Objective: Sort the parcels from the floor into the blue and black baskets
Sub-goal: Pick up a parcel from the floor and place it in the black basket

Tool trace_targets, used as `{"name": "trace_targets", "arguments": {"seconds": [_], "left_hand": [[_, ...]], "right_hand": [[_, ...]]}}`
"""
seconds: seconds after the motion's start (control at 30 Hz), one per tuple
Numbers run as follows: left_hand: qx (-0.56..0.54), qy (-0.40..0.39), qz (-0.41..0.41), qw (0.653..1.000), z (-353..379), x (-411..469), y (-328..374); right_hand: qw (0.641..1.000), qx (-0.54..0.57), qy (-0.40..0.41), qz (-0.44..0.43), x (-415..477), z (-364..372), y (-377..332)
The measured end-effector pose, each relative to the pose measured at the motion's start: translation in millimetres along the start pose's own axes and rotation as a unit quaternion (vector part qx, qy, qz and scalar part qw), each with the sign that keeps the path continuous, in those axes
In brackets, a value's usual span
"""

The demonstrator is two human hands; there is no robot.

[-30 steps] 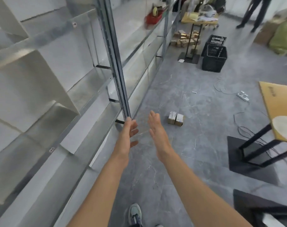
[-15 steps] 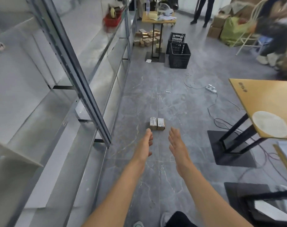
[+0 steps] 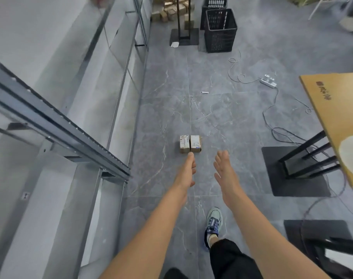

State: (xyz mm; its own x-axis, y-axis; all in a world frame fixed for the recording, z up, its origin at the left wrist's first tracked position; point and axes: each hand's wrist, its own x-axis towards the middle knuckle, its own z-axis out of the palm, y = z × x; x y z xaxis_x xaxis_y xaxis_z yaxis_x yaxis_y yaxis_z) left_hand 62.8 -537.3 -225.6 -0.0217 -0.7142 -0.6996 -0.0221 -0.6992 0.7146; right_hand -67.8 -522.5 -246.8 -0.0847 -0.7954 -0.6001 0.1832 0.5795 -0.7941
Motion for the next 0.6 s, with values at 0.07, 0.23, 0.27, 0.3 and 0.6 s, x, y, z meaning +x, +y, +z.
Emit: {"name": "trace_targets", "arguments": {"seconds": [0.07,0.23,0.27,0.3,0.6], "left_hand": [[-0.002,-0.001,-0.013,1.000,17,26,13],[0.001,-0.003,-0.049,0.999,43,86,42],[0.001,-0.004,-0.056,0.998,46,99,47],[0.001,-0.006,-0.061,0.998,48,114,51],[-0.001,-0.008,-0.123,0.992,52,277,79]], "right_hand": [[1.000,-0.006,-0.004,0.019,30,-12,-13],[0.998,-0.014,-0.003,0.060,102,-30,-37],[0.998,-0.016,-0.001,0.065,116,-31,-42],[0.997,-0.019,0.000,0.071,130,-32,-45],[0.990,-0.051,0.014,0.134,275,-27,-66]]}}
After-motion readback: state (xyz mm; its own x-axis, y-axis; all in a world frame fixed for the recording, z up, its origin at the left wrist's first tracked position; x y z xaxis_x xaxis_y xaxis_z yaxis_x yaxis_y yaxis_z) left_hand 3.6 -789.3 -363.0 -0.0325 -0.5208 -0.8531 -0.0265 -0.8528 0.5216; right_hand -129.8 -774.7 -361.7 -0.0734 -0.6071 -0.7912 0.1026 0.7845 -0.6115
